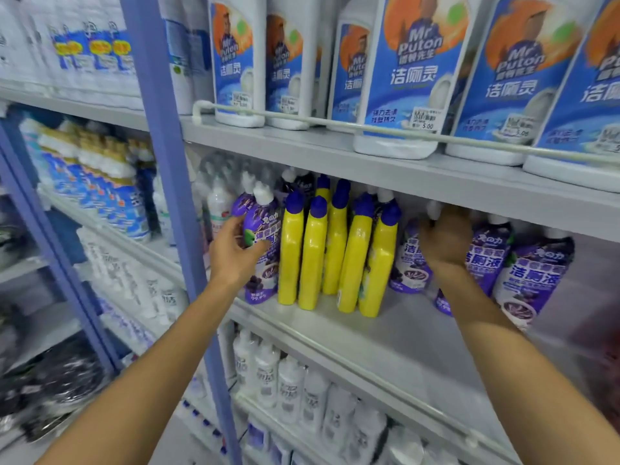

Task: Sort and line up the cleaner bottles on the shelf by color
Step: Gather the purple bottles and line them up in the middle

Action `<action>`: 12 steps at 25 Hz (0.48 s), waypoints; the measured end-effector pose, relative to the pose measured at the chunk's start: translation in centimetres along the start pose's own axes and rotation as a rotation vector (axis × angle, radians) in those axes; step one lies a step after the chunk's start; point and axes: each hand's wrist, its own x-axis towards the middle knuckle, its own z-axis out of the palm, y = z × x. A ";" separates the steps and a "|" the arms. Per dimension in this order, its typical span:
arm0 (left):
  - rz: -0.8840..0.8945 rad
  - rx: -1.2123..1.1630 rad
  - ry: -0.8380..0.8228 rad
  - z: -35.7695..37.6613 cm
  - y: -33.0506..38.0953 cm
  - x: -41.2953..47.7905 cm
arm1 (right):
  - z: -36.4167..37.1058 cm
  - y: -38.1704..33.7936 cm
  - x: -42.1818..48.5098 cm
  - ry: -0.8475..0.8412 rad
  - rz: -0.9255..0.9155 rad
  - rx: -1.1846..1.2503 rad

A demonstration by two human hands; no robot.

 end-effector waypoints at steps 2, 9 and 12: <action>0.013 0.004 0.004 -0.6 -0.1 -0.2 | -0.4 0.8 -0.9 -0.032 0.075 0.035; 0.115 -0.071 -0.032 -3.2 0.8 -1.5 | -2.8 1.2 -2.0 -0.115 0.113 0.185; 0.198 -0.139 -0.072 -4.5 2.4 -1.9 | -4.1 0.7 -2.4 -0.155 0.154 0.184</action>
